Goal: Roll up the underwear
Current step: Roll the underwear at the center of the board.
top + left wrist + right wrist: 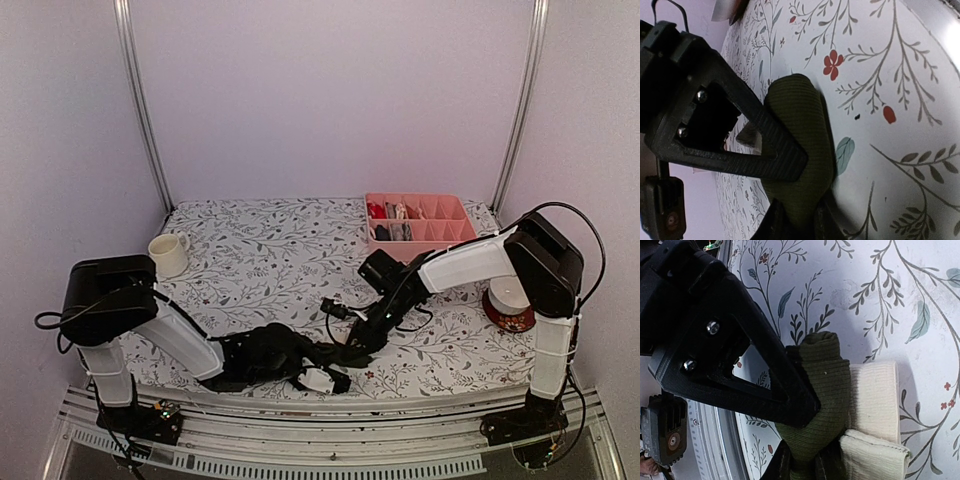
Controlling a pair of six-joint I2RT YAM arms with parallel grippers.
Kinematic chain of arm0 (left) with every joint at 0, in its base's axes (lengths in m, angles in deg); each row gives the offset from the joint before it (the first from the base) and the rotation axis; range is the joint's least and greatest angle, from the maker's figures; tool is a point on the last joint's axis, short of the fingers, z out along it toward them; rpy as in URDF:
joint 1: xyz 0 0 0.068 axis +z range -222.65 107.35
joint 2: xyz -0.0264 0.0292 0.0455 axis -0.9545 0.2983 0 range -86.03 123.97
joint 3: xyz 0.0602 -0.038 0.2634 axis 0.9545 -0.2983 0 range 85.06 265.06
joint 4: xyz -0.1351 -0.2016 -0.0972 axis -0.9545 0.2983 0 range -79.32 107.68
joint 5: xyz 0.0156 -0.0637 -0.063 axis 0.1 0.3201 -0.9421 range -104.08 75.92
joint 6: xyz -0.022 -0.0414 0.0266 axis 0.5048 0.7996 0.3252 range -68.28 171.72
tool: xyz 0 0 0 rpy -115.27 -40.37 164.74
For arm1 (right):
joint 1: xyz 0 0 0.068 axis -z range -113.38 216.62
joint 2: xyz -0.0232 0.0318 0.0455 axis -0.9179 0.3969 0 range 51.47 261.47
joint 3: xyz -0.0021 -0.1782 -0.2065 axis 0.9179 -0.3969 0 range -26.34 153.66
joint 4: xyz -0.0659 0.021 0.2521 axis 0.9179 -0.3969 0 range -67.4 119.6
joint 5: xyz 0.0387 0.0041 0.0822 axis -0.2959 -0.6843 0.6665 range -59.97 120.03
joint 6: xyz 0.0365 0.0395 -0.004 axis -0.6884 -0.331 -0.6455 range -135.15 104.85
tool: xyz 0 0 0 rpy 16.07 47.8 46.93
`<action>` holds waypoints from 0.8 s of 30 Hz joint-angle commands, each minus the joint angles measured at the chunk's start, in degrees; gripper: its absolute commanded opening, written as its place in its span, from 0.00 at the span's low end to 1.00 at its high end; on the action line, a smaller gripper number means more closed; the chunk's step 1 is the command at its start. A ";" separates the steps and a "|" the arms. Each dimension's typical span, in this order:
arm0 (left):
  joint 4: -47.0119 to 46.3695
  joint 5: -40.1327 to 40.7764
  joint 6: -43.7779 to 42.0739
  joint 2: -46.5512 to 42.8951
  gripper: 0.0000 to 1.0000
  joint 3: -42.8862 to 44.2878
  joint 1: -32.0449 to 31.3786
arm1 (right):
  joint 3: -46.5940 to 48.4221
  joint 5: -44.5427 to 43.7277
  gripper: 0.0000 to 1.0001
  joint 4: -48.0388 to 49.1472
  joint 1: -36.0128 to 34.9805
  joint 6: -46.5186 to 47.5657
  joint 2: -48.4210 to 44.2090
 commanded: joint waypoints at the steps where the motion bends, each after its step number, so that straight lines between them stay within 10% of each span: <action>1: 9.99 -2.18 1.25 -0.78 0.00 -0.36 -0.69 | -1.63 -6.20 0.15 -4.76 -0.87 1.10 3.67; 24: 61.37 -25.10 14.05 0.48 0.00 22.31 5.87 | -14.52 -23.04 0.79 4.92 -1.24 -5.82 -24.99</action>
